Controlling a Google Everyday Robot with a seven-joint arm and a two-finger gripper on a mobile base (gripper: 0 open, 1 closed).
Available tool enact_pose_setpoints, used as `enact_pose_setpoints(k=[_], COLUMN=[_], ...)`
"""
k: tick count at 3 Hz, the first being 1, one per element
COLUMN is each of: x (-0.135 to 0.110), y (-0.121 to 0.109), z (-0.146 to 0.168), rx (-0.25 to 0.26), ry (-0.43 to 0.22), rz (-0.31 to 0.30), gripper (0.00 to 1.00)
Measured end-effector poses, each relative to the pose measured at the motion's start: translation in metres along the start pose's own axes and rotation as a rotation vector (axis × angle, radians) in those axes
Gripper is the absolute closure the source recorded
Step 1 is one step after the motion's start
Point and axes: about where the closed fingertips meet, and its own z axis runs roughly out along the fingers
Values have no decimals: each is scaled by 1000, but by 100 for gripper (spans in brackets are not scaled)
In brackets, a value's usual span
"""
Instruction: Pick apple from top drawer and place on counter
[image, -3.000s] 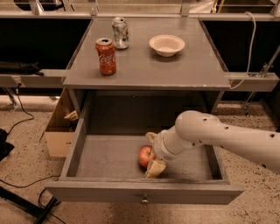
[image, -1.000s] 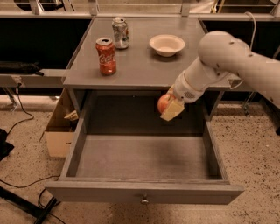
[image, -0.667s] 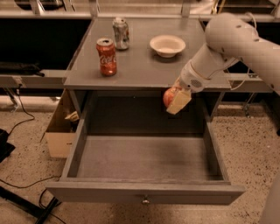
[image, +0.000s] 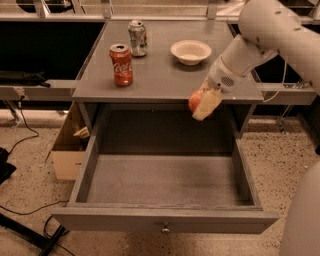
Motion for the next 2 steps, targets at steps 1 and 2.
enact_pose_setpoints(k=[1, 2], x=[4, 1], y=[-6, -15], z=[-80, -140], rx=[35, 107], ry=[1, -30], rz=[18, 42], gripper=[100, 100])
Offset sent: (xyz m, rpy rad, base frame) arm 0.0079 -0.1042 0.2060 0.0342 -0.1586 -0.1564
